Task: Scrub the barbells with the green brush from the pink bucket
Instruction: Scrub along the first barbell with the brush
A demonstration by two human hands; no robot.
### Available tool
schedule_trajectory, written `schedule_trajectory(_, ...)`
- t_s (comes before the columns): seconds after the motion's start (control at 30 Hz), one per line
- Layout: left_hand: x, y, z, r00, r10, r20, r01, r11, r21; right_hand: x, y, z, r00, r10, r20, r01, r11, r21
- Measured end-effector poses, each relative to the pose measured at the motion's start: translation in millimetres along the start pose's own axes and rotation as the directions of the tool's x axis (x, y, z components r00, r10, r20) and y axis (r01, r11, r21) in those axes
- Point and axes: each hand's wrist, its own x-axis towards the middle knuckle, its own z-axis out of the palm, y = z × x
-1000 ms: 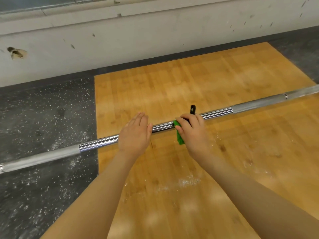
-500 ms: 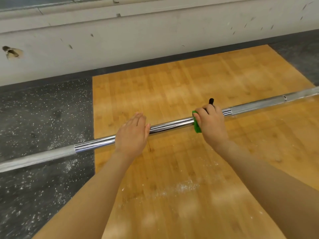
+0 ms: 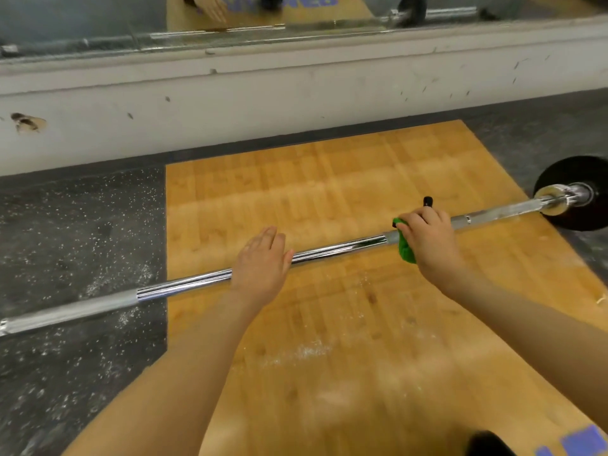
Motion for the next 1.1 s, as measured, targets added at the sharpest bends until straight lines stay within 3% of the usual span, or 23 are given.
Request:
schedule_trajectory(0.13,6.2,33.0,17.0,0.999,-0.025,0.028,0.026,0.999,-0.027,-23.2,12.2,16.0,0.984,0.177,0.033,-0.179,0.975,0.134)
schedule_trajectory(0.2,14.6,45.0,29.1,0.998,-0.059,0.038,0.059,0.998,-0.015,-21.4,11.1,32.4,0.978,0.194,0.072,-0.206,0.954,0.216)
schedule_trajectory(0.4,39.8,70.0,59.9,0.979,-0.204,0.004,0.203,0.976,-0.075,8.4,-12.3,64.7,0.989,0.089,0.116,-0.127,0.917,0.377)
schedule_trajectory(0.6,47.5,82.6,78.9,0.939,-0.336,-0.071,0.331,0.941,-0.068,14.4,-21.6,97.7,0.976,-0.129,0.175,0.039,0.896,0.442)
schedule_trajectory(0.8,48.3,82.2,87.4,0.922,-0.35,-0.167,0.343,0.937,-0.068,10.0,-23.4,111.8,0.957,-0.247,0.152,0.194,0.934,0.3)
schedule_trajectory(0.97,46.5,85.2,86.4,0.917,-0.375,-0.136,0.368,0.927,-0.071,7.6,-5.2,112.8,0.933,-0.311,0.182,0.258,0.929,0.264)
schedule_trajectory(1.1,41.0,87.8,84.2,0.918,-0.37,-0.142,0.36,0.929,-0.088,2.0,8.4,113.9,0.939,-0.325,0.117,0.289,0.924,0.25)
